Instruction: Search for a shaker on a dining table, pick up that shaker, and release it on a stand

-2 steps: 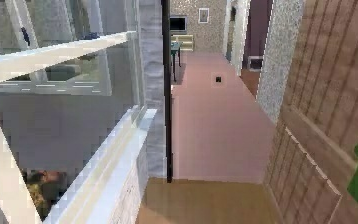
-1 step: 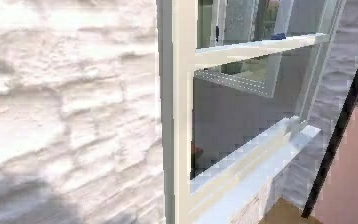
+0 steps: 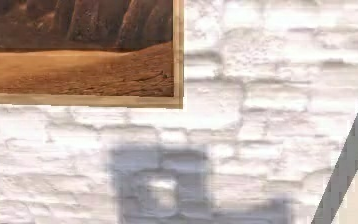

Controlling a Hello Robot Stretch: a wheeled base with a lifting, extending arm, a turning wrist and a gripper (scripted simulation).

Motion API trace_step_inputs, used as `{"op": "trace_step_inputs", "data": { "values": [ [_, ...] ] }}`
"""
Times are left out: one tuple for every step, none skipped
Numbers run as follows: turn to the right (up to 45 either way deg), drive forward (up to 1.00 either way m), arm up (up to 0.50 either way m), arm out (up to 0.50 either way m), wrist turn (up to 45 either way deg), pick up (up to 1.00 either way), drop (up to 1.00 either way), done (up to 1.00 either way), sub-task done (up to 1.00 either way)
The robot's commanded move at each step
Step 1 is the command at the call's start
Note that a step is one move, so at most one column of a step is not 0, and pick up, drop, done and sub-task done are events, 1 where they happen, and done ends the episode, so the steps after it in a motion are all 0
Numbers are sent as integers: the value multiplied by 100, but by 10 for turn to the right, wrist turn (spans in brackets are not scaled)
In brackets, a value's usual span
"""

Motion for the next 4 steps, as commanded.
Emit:
{"op": "trace_step_inputs", "data": {
  "values": [
    [-450, 0, 0, 0, 0, 0, 0, 0, 0],
    [-300, 0, 0, 0, 0, 0, 0, 0, 0],
    [450, 0, 0, 0, 0, 0, 0, 0, 0],
    [450, 0, 0, 0, 0, 0, 0, 0, 0]
  ]
}}
